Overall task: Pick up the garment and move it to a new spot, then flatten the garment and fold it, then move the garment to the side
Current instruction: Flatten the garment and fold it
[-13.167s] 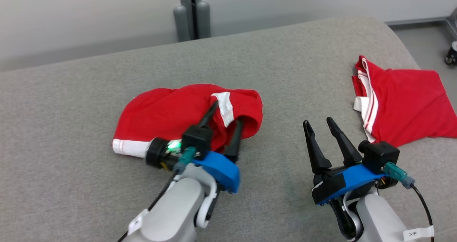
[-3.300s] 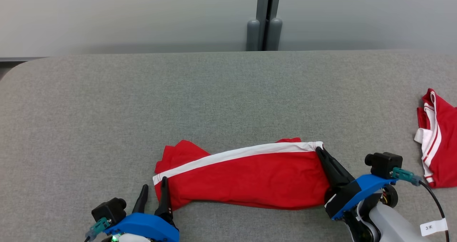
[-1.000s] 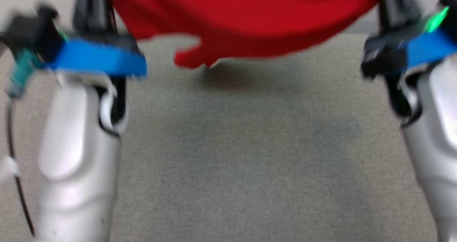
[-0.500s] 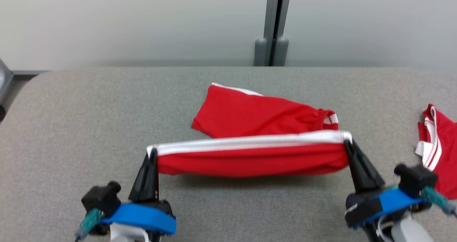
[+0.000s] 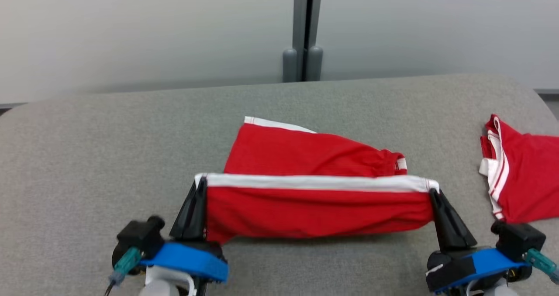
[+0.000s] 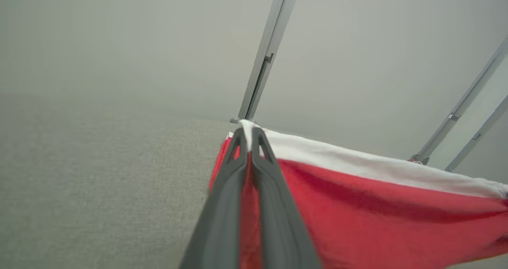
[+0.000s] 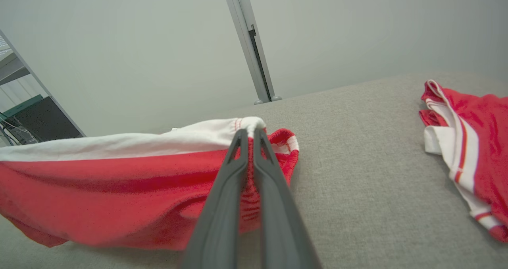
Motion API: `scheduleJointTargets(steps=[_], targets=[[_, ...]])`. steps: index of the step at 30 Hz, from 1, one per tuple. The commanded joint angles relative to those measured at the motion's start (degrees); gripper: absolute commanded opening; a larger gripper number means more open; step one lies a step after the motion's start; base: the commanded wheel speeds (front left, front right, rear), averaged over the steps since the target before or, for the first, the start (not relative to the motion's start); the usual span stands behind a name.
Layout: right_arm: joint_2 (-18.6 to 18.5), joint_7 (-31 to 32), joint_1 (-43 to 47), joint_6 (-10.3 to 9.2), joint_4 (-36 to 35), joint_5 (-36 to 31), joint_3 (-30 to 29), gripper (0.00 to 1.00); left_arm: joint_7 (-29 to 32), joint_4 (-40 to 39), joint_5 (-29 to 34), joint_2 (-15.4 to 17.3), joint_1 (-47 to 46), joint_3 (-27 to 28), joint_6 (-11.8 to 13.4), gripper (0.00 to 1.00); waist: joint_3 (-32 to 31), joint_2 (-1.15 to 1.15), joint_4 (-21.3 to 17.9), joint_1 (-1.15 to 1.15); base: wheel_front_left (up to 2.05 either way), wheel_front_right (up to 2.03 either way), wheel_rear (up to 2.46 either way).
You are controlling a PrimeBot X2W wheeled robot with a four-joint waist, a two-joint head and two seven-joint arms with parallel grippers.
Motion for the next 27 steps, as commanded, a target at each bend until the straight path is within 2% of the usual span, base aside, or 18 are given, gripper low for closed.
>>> scheduleJointTargets(steps=[1, 2, 5, 13, 19, 23, 25, 26, 27], targets=[[0.2, -0.2, -2.8, 0.01, 0.7, 0.3, 0.2, 0.0, -0.2, 1.3, 0.4, 0.4, -4.2, -0.8, 0.0, 0.0, 1.9, 0.01, -0.3, 0.01, 0.0, 0.0, 0.0], [0.2, -0.2, -2.8, 0.01, 0.7, 0.3, 0.2, 0.0, -0.2, 1.3, 0.4, 0.4, -4.2, -0.8, 0.0, 0.0, 1.9, 0.01, -0.3, 0.01, 0.0, 0.0, 0.0], [0.8, -0.2, -7.2, 0.01, 2.6, 1.3, 1.1, 0.0, -0.1, 5.5, 0.6, 2.2, -12.2, -3.3, 0.0, 0.0, 5.8, 0.01, -1.8, 0.01, 0.0, 0.0, 0.0], [3.2, -0.2, -19.9, 0.01, 9.2, 2.9, 3.7, 0.0, 1.1, 18.2, -4.2, 7.7, -32.8, -9.3, 0.0, 0.0, 14.9, 0.01, -6.1, 0.01, 0.0, 0.0, 0.0], [4.7, -0.2, -25.0, 0.01, 12.1, 3.8, 3.6, 0.0, 1.0, 25.2, -8.4, 10.6, -40.6, -13.2, 0.0, 0.0, 18.7, 0.01, -8.2, 0.01, 0.0, 0.0, 0.0], [5.3, -0.2, -26.4, 0.01, 13.6, 3.8, 3.3, 0.0, 0.7, 29.0, -10.7, 11.0, -43.2, -15.4, 0.0, 0.0, 20.1, 0.01, -9.1, 0.01, 0.0, 0.0, 0.0], [5.4, -0.2, -27.0, 0.01, 14.1, 3.6, 3.1, 0.0, 0.4, 30.6, -11.4, 10.8, -43.9, -16.1, 0.0, 0.45, 20.4, 0.01, -9.3, 0.01, 0.0, 0.0, 0.0], [5.5, -0.2, -27.0, 0.01, 14.5, 3.6, 2.8, 0.15, 0.3, 31.4, -11.8, 10.6, -44.0, -16.3, 0.0, 0.65, 20.4, 0.01, -9.4, 0.01, 0.0, 0.0, 0.0], [5.6, -0.2, -27.0, 0.01, 14.8, 3.5, 2.5, 0.36, 0.2, 32.2, -11.8, 10.6, -44.2, -16.4, 0.0, 1.0, 20.4, 0.01, -9.5, 0.01, 0.0, 0.0, 0.0]])
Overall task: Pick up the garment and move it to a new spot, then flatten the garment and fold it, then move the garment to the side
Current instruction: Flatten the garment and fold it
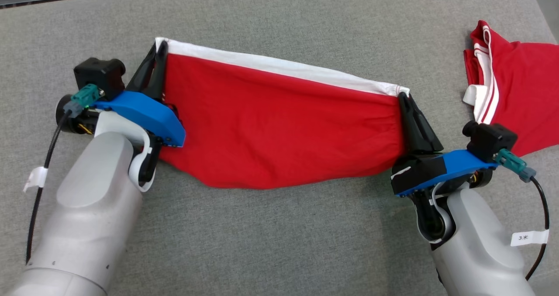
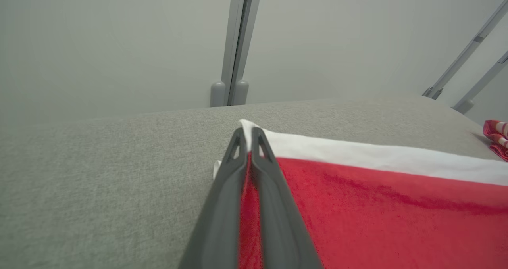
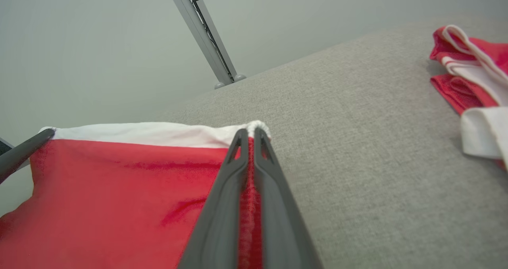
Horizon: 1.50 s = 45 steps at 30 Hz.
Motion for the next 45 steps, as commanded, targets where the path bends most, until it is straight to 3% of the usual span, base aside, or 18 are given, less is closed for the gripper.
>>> scheduleJointTargets(steps=[1, 2, 9, 17, 24, 27, 28, 29, 36, 45], targets=[[0.2, -0.2, -0.8, 0.01, 0.2, -0.2, -0.3, 0.96, -0.3, 0.4, -0.1, -0.2, -0.9, -0.4, 0.0, 1.0, -0.1, -0.02, 0.0, -0.01, 0.0, 0.0, 0.0], [0.2, -0.2, -0.7, 0.01, 0.3, -0.4, -0.5, 1.0, -0.4, 0.9, -0.6, -0.7, -0.7, -0.1, 0.0, 1.0, -0.3, -0.02, 0.1, -0.01, 0.0, 0.0, 0.0], [0.3, -0.2, 1.2, 0.01, 0.7, -1.9, -2.0, 1.0, -0.5, 0.4, -1.4, -3.2, 4.6, 4.4, 0.0, 1.0, -2.2, -0.02, 0.9, -0.01, 0.0, 0.0, 0.0], [-0.3, -0.2, 3.6, 0.01, 0.1, -2.3, -3.4, 1.0, -0.5, 7.7, -1.3, -4.6, 7.3, 3.2, 0.5, 1.0, -3.1, -0.02, 0.6, -0.01, 0.0, 0.0, 0.0], [-0.2, -0.2, 4.6, 0.01, -0.4, -2.2, -4.0, 1.0, -0.3, 14.8, 1.5, -4.8, 5.4, 1.3, 4.4, 1.0, -3.4, -0.02, -0.2, -0.01, 0.0, 0.0, 0.0], [-0.1, -0.2, 4.6, 0.01, -0.1, -2.3, -4.0, 1.0, 0.2, 17.4, 0.6, -5.8, 5.6, 1.4, 3.6, 1.0, -3.9, -0.02, -0.3, -0.01, 0.0, 0.0, 0.0], [-0.1, -0.2, 4.8, 0.01, 0.0, -2.4, -4.0, 1.0, 0.5, 18.0, 0.5, -6.0, 5.7, 1.2, 3.3, 0.54, -4.2, -0.02, -0.2, -0.01, 0.0, 0.0, 0.0], [0.0, -0.2, 5.0, 0.01, 0.1, -2.5, -4.0, 1.0, 0.6, 18.5, -0.1, -6.4, 5.9, 1.4, 2.8, 0.0, -4.5, -0.02, -0.1, -0.01, 0.0, 0.0, 0.0], [-0.2, -0.2, 7.2, 0.01, 1.6, -3.9, -5.0, 1.0, -0.1, 19.6, -1.6, -7.9, 8.0, 1.9, 1.6, 0.0, -9.5, -0.02, 2.3, -0.01, 0.0, 0.0, 0.0], [-0.2, -0.2, 12.9, 0.01, 3.7, -5.7, -5.7, 1.0, -0.5, 11.4, -1.5, -9.6, 19.7, 5.4, 4.6, 0.0, -17.3, -0.02, 7.2, -0.01, 0.0, 0.0, 0.0]])
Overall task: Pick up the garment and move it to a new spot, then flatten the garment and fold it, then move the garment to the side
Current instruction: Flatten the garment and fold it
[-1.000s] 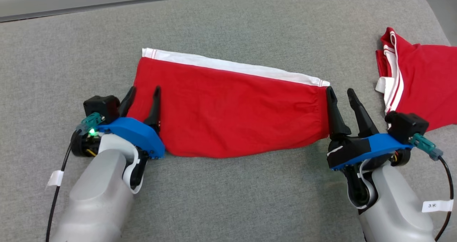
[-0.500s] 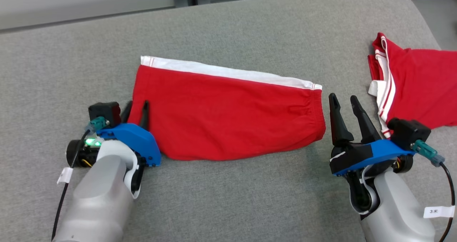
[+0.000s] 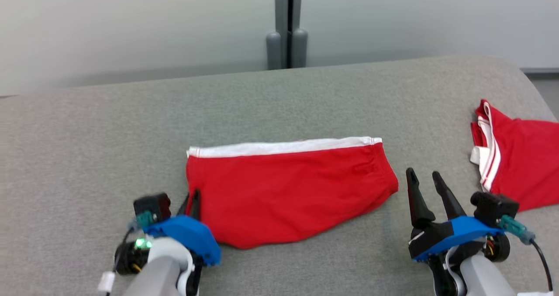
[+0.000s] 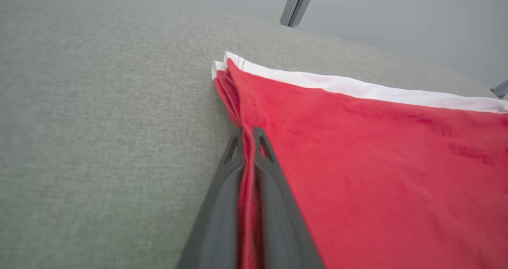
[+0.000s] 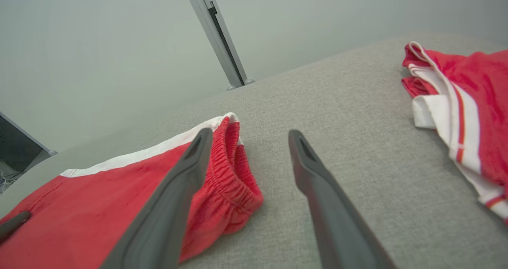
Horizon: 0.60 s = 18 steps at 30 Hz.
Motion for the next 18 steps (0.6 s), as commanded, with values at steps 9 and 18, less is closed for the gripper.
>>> scheduleJointTargets(steps=[9, 18], targets=[[-0.4, -0.2, -0.2, 0.01, 0.2, -2.0, 0.9, 1.0, -0.2, -16.1, 8.2, -0.5, 10.4, 4.1, 5.8, 1.0, 0.1, 0.01, 3.9, 0.02, 0.0, 0.0, 0.0], [-2.9, -0.2, -6.2, 0.01, 8.2, -7.0, -0.2, 1.0, -0.2, -29.4, 12.7, -0.6, 15.1, 3.8, 8.4, 1.0, 3.1, 0.01, 9.0, 0.02, 0.0, 0.0, 0.0]])
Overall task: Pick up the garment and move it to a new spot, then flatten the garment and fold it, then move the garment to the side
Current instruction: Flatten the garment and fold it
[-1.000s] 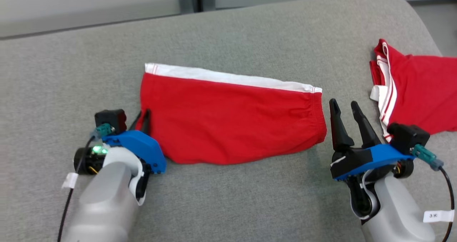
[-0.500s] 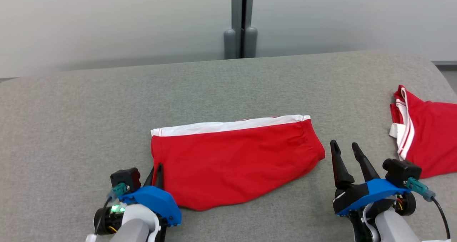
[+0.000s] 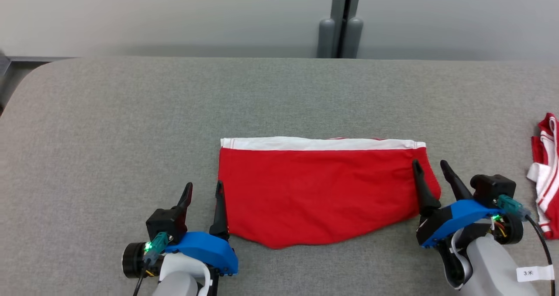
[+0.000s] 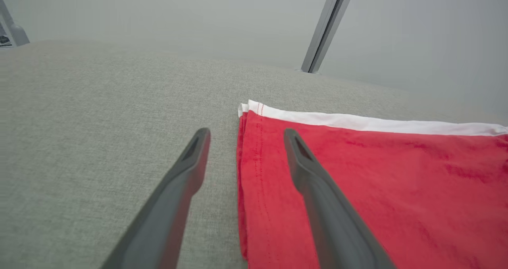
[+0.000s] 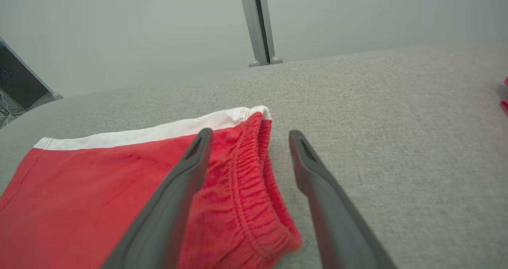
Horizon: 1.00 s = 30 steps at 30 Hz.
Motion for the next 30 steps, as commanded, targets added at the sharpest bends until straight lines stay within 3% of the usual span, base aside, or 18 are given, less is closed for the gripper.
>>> scheduleJointTargets(steps=[1, 12, 13, 14, 15, 20, 30], targets=[[-0.7, -0.2, -1.2, 0.01, 2.1, -0.8, -0.4, 1.0, -0.1, -0.8, -0.2, 0.0, 0.5, -0.4, 0.4, 1.0, 1.3, 0.0, 1.6, 0.0, 0.0, 0.0, 0.0], [-0.5, 0.3, -2.2, -0.01, 17.0, 0.9, -0.1, 1.0, -0.1, -3.4, 1.2, 0.0, 1.1, 0.0, 1.7, 1.0, 2.8, 0.0, 3.4, 0.0, 0.0, 0.0, 0.0], [-0.3, 0.4, -2.1, -0.02, 18.1, 1.5, 0.4, 0.49, -0.1, -3.7, 1.5, 0.0, 1.1, 0.1, 1.8, 1.0, 2.9, 0.0, 3.3, 0.0, 0.0, 0.0, 0.0], [-0.3, 0.5, -1.9, -0.03, 18.9, 2.0, 1.1, 0.05, -0.1, -4.0, 1.5, 0.0, 1.2, 0.1, 1.8, 1.0, 2.9, 0.0, 3.1, 0.0, 0.0, 0.0, 0.0], [-0.1, 0.5, -1.8, -0.03, 19.4, 2.9, 1.8, 0.0, -0.1, -4.3, 1.7, 0.0, 1.3, 0.2, 1.9, 1.0, 2.8, 0.0, 2.9, 0.0, 0.0, 0.0, 0.0], [-0.6, 0.3, -1.5, -0.03, 15.8, 7.1, 3.6, 0.0, -0.1, -5.1, 2.0, 0.0, 1.4, -0.2, 2.0, 1.0, 2.4, 0.0, 2.1, 0.0, 0.0, 0.0, 0.0], [-1.1, -0.1, -3.5, 0.02, 0.1, 14.6, 10.8, 0.0, -0.1, -4.5, 0.1, 0.0, 2.5, -1.6, 1.5, 1.0, 0.8, 0.0, 3.6, 0.0, 0.0, 0.0, 0.0]])
